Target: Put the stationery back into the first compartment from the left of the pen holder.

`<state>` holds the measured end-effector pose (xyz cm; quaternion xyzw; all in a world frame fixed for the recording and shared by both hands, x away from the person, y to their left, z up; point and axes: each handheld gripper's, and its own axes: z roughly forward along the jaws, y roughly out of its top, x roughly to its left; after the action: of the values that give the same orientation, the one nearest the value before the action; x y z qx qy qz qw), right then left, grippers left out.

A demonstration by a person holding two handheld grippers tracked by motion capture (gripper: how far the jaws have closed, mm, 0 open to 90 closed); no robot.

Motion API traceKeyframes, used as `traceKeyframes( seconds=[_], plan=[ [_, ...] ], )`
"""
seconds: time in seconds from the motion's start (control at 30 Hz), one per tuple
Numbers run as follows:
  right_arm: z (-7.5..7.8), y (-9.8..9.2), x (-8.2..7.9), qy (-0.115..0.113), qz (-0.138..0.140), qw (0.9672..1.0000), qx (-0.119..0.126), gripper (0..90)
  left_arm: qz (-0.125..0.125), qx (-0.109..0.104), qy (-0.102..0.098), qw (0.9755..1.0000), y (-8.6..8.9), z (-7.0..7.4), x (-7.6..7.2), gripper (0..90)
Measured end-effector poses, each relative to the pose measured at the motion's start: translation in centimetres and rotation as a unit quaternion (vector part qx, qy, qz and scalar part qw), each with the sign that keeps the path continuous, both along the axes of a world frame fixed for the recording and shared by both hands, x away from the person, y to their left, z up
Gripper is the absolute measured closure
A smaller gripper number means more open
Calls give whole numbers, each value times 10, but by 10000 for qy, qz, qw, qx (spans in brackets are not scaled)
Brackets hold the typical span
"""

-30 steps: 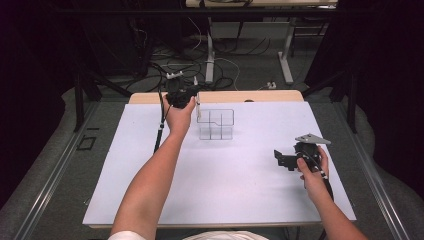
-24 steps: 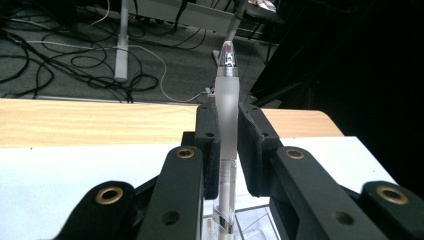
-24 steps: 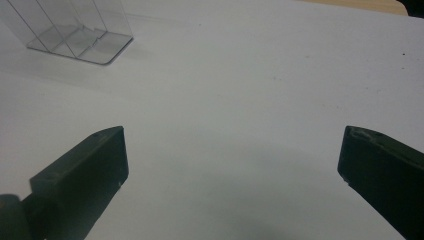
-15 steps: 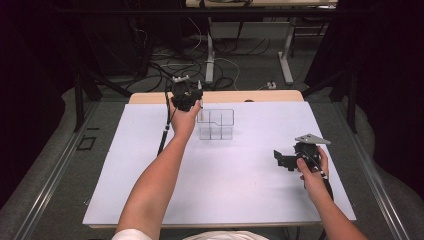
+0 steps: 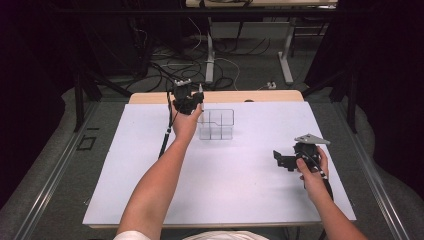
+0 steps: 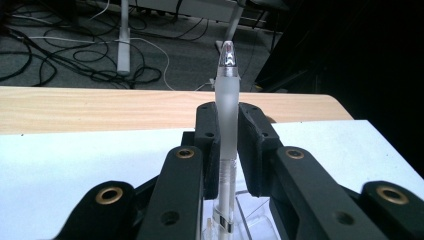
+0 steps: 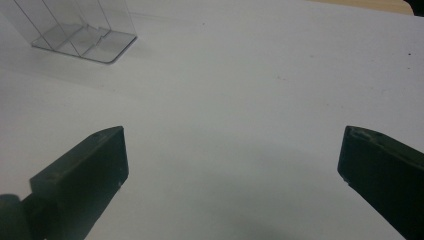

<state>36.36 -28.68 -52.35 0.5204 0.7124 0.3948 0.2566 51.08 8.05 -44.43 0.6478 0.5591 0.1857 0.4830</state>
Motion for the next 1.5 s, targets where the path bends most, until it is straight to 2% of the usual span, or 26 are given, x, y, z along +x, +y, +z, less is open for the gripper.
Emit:
traceKeyframes(
  seconds=[0.33,0.63,0.8,1.0,1.23,1.43,1.5],
  plan=[
    [-1,1,0,16,28,10000,-25,0,-36,41,39,10000,0,-10,-4,796],
    [-1,2,0,27,27,10000,-12,0,-71,44,156,9998,1,-15,-7,791],
    [-2,3,0,34,54,10000,-51,0,-135,-6,163,9998,9,-13,-11,688],
    [-1,4,0,4,85,9999,-61,0,-177,-46,113,9998,24,-3,-20,563],
    [0,3,0,-9,84,9999,-64,0,-134,-103,-37,9998,41,7,-26,450],
    [0,3,0,0,90,9999,-92,0,-258,187,-100,9994,58,9,-32,360],
    [0,3,0,-5,82,9999,-109,0,-277,191,-83,9994,60,9,-33,325]
  ],
)
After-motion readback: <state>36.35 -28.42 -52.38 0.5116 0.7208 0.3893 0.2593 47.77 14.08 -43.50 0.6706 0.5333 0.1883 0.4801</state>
